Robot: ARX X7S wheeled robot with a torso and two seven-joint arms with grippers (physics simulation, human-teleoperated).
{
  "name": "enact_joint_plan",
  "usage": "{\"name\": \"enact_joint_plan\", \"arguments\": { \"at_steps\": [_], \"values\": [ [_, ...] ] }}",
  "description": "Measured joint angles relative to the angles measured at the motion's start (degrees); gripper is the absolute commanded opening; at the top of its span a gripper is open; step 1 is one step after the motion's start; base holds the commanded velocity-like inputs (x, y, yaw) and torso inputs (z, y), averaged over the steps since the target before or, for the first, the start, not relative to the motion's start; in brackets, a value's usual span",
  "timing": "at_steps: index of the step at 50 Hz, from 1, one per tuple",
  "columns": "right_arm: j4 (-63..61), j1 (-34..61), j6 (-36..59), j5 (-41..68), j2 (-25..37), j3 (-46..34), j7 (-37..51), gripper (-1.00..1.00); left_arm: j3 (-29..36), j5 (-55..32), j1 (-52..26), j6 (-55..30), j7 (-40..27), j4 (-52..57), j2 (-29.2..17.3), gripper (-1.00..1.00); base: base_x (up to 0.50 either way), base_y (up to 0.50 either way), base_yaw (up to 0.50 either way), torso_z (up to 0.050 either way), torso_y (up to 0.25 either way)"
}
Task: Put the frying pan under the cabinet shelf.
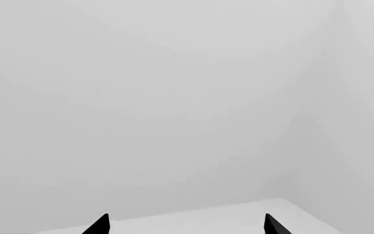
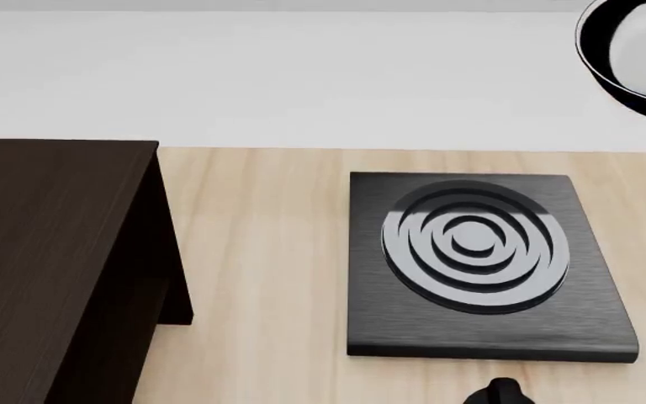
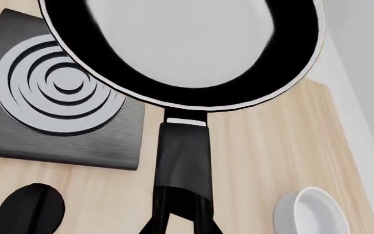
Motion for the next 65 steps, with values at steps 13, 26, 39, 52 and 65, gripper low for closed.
{"name": "enact_joint_plan", "arguments": {
  "at_steps": [13, 26, 39, 52, 65],
  "values": [
    [0.6, 1.4, -0.5, 0.0, -0.5, -1.6, -0.8, -1.0, -4.4, -1.3, 1.7, -0.5, -3.4, 0.3, 0.1, 1.0, 0.0, 0.0, 0.0, 0.0, 0.002],
    [0.8, 1.9, -0.7, 0.5, -0.7, -2.6, -0.8, -1.0, -8.5, -1.7, 3.5, -1.6, -6.0, 0.8, 0.0, 1.0, 0.0, 0.0, 0.0, 0.001, 0.002],
    [1.1, 2.9, -0.9, 0.2, -1.0, -3.8, -1.3, -1.0, -10.7, -1.9, 4.4, -2.0, -6.7, 1.4, 0.0, 1.0, 0.0, 0.0, 0.0, 0.003, -0.143],
    [1.3, 3.5, -1.2, 0.2, -1.3, -4.8, -1.7, -1.0, -12.1, -2.4, 4.7, -1.9, -7.0, 1.4, 0.3, 1.0, 0.0, 0.0, 0.0, 0.006, -0.201],
    [0.8, 4.0, -1.7, 0.2, -1.3, -5.7, -2.6, -1.0, -12.6, -3.0, 4.8, -2.2, -8.0, 1.3, -0.3, 1.0, 0.0, 0.0, 0.0, 0.011, -0.186]
  ]
}}
